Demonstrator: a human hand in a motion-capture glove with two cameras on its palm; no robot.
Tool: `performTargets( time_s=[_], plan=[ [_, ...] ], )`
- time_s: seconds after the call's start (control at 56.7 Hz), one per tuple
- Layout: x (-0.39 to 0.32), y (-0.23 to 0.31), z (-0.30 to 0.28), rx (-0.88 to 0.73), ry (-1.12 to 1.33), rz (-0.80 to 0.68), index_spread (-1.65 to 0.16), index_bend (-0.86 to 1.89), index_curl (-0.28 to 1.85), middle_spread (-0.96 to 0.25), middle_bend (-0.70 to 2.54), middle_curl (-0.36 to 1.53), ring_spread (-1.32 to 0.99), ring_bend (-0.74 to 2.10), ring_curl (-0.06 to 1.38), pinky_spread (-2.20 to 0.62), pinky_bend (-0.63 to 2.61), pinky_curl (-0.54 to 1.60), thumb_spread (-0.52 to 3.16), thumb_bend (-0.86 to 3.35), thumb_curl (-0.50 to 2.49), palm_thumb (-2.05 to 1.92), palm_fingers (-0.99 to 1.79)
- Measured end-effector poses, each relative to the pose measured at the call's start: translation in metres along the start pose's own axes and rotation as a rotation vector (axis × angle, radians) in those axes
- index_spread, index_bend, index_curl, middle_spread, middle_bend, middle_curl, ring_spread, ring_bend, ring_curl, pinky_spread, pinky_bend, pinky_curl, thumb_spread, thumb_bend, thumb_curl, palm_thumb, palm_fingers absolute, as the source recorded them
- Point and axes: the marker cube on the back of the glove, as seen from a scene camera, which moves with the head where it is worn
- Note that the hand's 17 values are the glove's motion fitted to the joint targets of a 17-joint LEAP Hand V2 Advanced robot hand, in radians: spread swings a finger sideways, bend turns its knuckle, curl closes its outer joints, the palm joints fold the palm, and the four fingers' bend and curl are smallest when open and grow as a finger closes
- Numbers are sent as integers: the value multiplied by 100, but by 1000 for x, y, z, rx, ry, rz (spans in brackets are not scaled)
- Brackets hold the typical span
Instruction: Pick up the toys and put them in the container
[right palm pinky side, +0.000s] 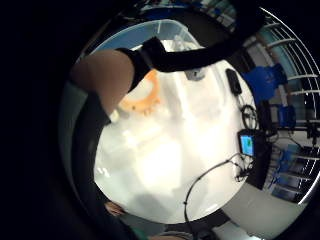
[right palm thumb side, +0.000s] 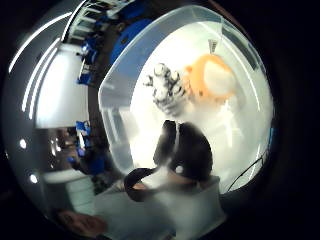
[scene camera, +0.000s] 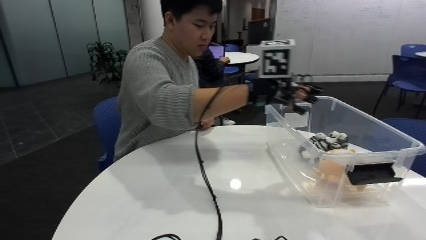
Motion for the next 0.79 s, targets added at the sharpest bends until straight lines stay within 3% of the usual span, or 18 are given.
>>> performTargets(
  time_s=[0.106, 0.176, 0.265, 0.353, 0.512, 0.794],
  plan=[
    [5, 111, -3, 58, 72, -190, -36, 17, 32, -13, 12, 29, -8, 43, 31, 2, 124, 32, 143, -1, 41, 5, -15],
    [7, 180, 15, 48, 126, -241, -36, 18, 32, -13, 13, 28, -7, 41, 30, 3, 121, 31, 144, -1, 40, 4, -11],
    [4, 256, 47, 39, 222, -206, -37, 20, 34, -13, 14, 28, -6, 39, 29, 3, 117, 30, 145, 0, 39, 5, -8],
    [5, 314, 78, 87, 304, -81, -37, 19, 36, -13, 14, 27, -6, 38, 29, 3, 114, 30, 147, 0, 39, 6, -7],
    [4, 377, 118, 172, 189, 145, -37, 20, 38, -12, 15, 26, -5, 35, 29, 3, 110, 29, 148, 0, 38, 6, -6],
    [-8, 428, 166, 93, 75, 63, -37, 19, 41, -12, 16, 27, -4, 34, 29, 4, 102, 29, 152, 0, 36, 8, -4]
  ],
)
